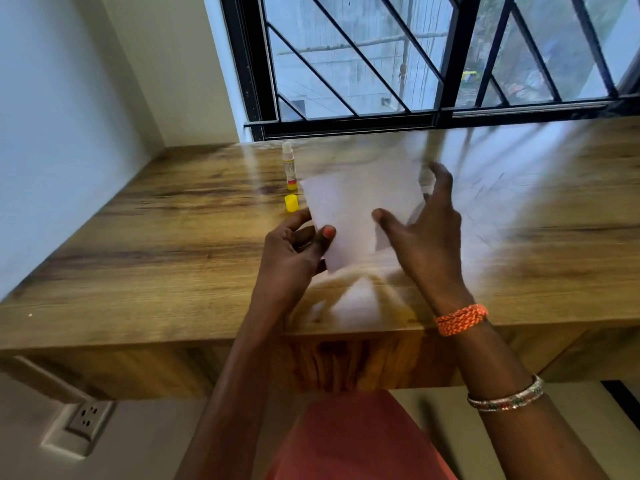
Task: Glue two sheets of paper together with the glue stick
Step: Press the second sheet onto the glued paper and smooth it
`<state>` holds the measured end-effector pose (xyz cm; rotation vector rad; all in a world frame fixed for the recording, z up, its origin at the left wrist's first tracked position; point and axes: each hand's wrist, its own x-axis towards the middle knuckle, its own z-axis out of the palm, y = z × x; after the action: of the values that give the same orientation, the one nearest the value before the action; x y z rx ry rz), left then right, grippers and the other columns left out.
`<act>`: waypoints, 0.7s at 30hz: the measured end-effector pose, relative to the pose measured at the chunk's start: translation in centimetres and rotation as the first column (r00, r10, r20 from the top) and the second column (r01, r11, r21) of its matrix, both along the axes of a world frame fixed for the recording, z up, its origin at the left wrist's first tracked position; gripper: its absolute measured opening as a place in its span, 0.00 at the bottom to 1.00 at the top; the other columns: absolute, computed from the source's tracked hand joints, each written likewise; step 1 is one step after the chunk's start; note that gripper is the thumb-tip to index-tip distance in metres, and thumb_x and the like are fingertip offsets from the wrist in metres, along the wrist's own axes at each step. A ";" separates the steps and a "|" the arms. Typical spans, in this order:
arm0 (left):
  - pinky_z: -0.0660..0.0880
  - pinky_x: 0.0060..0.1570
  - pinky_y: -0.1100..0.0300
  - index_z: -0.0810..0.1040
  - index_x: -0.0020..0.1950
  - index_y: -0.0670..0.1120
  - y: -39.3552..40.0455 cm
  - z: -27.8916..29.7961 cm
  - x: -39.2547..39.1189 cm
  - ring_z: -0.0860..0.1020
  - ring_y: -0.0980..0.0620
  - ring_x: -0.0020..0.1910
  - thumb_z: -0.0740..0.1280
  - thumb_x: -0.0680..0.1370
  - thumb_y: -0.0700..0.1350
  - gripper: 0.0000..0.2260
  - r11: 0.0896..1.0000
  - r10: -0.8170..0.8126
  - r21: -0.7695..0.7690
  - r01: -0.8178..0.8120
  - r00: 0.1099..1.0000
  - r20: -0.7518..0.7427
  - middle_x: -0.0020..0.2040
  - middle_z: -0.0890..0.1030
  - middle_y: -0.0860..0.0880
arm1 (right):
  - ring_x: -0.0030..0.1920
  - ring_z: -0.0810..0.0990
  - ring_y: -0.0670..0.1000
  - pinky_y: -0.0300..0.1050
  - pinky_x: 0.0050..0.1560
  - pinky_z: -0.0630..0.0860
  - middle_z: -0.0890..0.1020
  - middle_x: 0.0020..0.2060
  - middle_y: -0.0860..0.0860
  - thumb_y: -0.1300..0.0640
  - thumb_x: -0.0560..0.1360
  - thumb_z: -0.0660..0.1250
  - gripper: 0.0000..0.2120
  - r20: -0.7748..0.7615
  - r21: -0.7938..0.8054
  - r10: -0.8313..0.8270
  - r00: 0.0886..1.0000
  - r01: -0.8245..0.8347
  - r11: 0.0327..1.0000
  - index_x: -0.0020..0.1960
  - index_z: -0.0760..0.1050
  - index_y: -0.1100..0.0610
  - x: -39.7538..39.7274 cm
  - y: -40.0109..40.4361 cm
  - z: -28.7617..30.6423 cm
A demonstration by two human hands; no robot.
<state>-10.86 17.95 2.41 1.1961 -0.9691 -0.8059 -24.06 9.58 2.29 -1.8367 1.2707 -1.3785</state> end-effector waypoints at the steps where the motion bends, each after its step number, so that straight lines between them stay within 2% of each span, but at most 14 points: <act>1: 0.82 0.43 0.57 0.75 0.57 0.50 0.0 -0.2 0.0 0.83 0.57 0.42 0.67 0.75 0.38 0.13 1.000 -0.016 0.015 0.017 1.000 -0.016 0.46 0.83 0.51 | 0.51 0.79 0.49 0.34 0.44 0.75 0.80 0.55 0.53 0.54 0.69 0.75 0.33 0.071 -0.002 0.007 0.997 -0.007 1.000 0.69 0.63 0.53 -0.1 -0.3 -0.1; 3: 0.82 0.45 0.57 0.74 0.58 0.49 0.1 -0.7 -0.4 0.83 0.57 0.44 0.71 0.71 0.37 0.18 0.999 -0.018 0.043 0.016 0.999 0.043 0.47 0.82 0.52 | 0.46 0.81 0.46 0.29 0.39 0.76 0.81 0.48 0.49 0.54 0.70 0.74 0.21 0.132 0.003 0.018 0.991 -0.019 1.000 0.60 0.74 0.57 -0.2 -0.4 -0.3; 5: 0.81 0.43 0.61 0.76 0.53 0.50 0.0 -1.4 -0.8 0.83 0.59 0.42 0.72 0.70 0.36 0.15 0.999 0.027 0.037 -0.031 0.993 0.116 0.46 0.82 0.53 | 0.41 0.81 0.44 0.30 0.37 0.77 0.82 0.43 0.47 0.52 0.71 0.73 0.13 0.167 0.004 0.030 0.985 -0.031 0.999 0.52 0.80 0.57 -0.2 -0.3 -0.5; 8: 0.79 0.36 0.66 0.80 0.47 0.45 -0.1 -1.6 -0.6 0.82 0.62 0.34 0.71 0.72 0.36 0.07 0.992 0.084 0.081 -0.095 0.988 0.127 0.41 0.82 0.52 | 0.31 0.78 0.38 0.32 0.31 0.74 0.80 0.32 0.45 0.53 0.72 0.71 0.05 0.212 0.025 0.066 0.975 -0.073 0.997 0.42 0.80 0.55 -0.8 -0.8 -0.7; 10: 0.80 0.34 0.64 0.78 0.48 0.42 0.1 -1.2 0.0 0.82 0.59 0.32 0.66 0.76 0.37 0.03 0.986 0.015 0.167 -0.018 1.000 0.020 0.40 0.82 0.49 | 0.26 0.75 0.38 0.35 0.30 0.72 0.78 0.27 0.45 0.55 0.73 0.70 0.07 0.212 0.044 0.084 0.974 -0.095 0.995 0.38 0.79 0.55 -1.5 -1.2 -0.8; 12: 0.81 0.34 0.63 0.77 0.48 0.43 0.3 -0.5 0.5 0.83 0.57 0.32 0.60 0.79 0.39 0.06 0.979 -0.063 0.181 0.093 0.984 -0.165 0.40 0.83 0.48 | 0.25 0.74 0.39 0.38 0.29 0.73 0.77 0.25 0.45 0.55 0.74 0.69 0.08 0.220 0.061 0.097 0.971 -0.113 0.992 0.37 0.78 0.55 -2.1 -1.5 -0.6; 14: 0.81 0.35 0.64 0.77 0.47 0.45 0.2 -0.2 0.9 0.83 0.58 0.34 0.58 0.80 0.42 0.09 0.990 -0.022 0.135 0.048 0.982 -0.189 0.37 0.85 0.52 | 0.27 0.75 0.40 0.36 0.27 0.73 0.78 0.28 0.47 0.57 0.75 0.69 0.07 0.236 0.085 0.133 0.963 -0.157 0.984 0.38 0.78 0.55 -2.2 -1.5 -0.4; 16: 0.81 0.38 0.62 0.78 0.45 0.50 -0.1 -0.3 0.8 0.83 0.58 0.37 0.59 0.80 0.47 0.08 0.992 0.087 0.098 -0.078 0.991 -0.098 0.37 0.85 0.55 | 0.33 0.79 0.46 0.38 0.30 0.75 0.82 0.34 0.51 0.57 0.74 0.69 0.03 0.250 0.113 0.167 0.954 -0.200 0.973 0.43 0.80 0.56 -1.8 -1.0 -0.5; 18: 0.80 0.41 0.56 0.78 0.44 0.53 -0.7 -0.7 0.4 0.82 0.56 0.40 0.61 0.79 0.50 0.07 0.974 0.224 0.038 -0.225 0.974 0.034 0.41 0.83 0.54 | 0.36 0.83 0.52 0.46 0.34 0.79 0.84 0.37 0.53 0.57 0.74 0.70 0.02 0.252 0.117 0.146 0.957 -0.179 0.977 0.45 0.80 0.55 -1.2 -0.3 -0.9; 21: 0.78 0.39 0.48 0.73 0.39 0.54 -1.5 -1.4 0.1 0.78 0.49 0.38 0.61 0.80 0.48 0.10 0.874 0.486 -0.146 -0.463 0.841 0.240 0.39 0.79 0.49 | 0.35 0.83 0.51 0.51 0.36 0.81 0.85 0.40 0.53 0.50 0.74 0.68 0.12 0.187 0.107 0.135 0.973 -0.156 0.982 0.51 0.79 0.57 -0.4 0.6 -1.2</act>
<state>-10.80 16.48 1.01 1.4211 -0.8573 -0.2042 -24.49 10.18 1.09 -1.6495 1.0813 -1.3241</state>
